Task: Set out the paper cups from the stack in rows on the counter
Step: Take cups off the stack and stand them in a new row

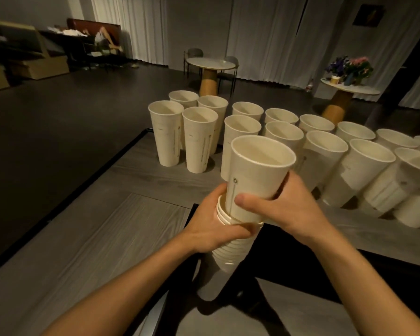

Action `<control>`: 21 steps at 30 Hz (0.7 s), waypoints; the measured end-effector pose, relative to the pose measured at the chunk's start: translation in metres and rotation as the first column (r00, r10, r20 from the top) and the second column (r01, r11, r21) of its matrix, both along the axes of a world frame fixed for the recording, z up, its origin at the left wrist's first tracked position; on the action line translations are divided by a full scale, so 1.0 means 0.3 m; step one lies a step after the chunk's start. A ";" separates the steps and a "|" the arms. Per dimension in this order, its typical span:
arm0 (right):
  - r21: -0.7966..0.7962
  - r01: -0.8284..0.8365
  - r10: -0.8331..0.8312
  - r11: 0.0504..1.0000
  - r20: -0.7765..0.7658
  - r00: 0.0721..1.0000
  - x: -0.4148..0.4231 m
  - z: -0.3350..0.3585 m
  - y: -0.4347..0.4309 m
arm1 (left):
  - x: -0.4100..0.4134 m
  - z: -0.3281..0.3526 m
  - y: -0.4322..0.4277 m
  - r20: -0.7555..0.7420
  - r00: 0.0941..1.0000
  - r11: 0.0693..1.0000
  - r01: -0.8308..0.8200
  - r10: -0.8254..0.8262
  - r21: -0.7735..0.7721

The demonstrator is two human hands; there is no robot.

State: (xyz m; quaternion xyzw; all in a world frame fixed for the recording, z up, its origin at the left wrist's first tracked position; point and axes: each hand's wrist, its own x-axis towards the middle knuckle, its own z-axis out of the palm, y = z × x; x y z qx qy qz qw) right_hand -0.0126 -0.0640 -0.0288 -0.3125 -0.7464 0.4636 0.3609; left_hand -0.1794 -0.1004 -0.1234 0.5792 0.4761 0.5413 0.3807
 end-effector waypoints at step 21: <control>-0.004 -0.035 0.035 0.999 0.165 0.986 -0.447 -0.086 0.271 | -0.085 -0.048 0.025 -0.173 0.984 0.995 -0.053 0.039 -0.081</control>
